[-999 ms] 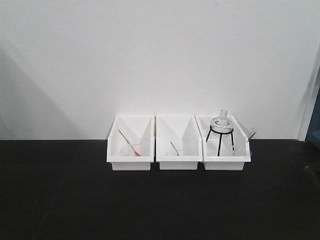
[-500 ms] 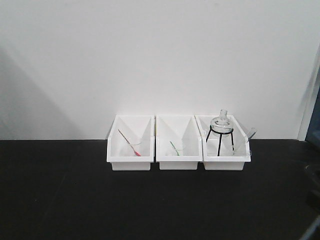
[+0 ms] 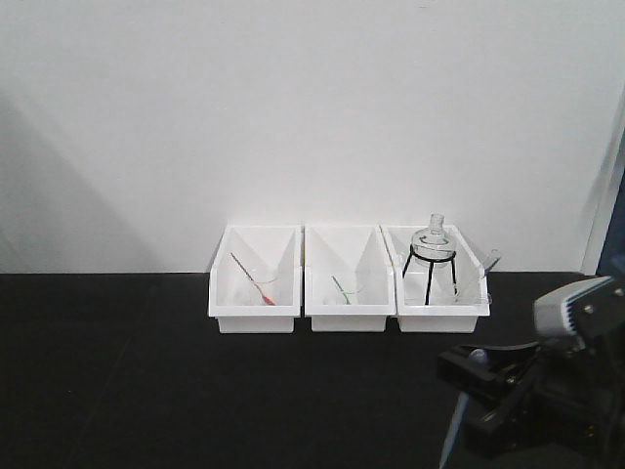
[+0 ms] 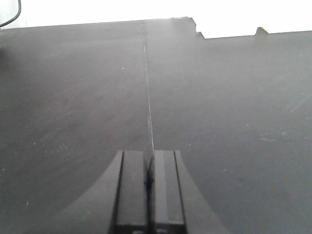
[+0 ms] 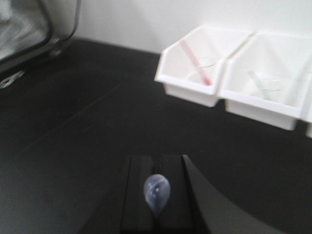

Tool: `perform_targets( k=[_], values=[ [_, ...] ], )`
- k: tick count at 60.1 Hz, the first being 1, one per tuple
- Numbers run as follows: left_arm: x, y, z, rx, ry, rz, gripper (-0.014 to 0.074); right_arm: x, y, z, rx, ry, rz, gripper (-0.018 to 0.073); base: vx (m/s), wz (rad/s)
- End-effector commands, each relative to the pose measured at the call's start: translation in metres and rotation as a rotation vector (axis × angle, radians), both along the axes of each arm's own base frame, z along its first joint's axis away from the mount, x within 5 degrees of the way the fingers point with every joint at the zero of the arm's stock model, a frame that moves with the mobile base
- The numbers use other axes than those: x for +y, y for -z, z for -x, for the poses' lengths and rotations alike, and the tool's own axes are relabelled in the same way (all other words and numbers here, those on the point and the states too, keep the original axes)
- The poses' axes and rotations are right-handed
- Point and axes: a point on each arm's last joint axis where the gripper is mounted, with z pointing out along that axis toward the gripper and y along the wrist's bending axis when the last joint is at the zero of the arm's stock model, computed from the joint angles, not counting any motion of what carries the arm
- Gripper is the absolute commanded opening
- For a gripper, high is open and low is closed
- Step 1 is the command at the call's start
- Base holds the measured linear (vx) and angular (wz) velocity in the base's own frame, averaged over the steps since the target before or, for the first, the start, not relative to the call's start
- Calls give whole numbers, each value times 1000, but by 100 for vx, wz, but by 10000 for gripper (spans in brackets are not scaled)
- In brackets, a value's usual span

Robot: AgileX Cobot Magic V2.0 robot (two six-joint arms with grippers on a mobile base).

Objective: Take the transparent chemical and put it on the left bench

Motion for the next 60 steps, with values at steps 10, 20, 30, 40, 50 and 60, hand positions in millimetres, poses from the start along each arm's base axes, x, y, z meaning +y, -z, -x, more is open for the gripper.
perform_targets(
  k=[10, 20, 30, 40, 50, 60],
  values=[
    [0, -3, 1, -81, 1, 14, -3, 48, -5, -6, -68, -206, -2, -1, 0, 0],
    [0, -3, 1, -81, 1, 14, -3, 57, 9, -16, -51, -239, 35, 11, 0, 0],
    [0, -3, 1, -81, 1, 14, -3, 60, 22, -22, -9, -253, 39, 114, 0, 0],
    [0, -3, 1, -81, 1, 14, -3, 62, 25, -21, 0, -283, 21, 333, 0, 0],
    [0, -3, 1, -81, 1, 14, -3, 62, 25, -22, -9, -283, 32, 529, 0, 0],
    [0, -3, 1, -81, 1, 14, -3, 61, 21, -21, -46, -287, 51, 560, 0, 0]
  ],
)
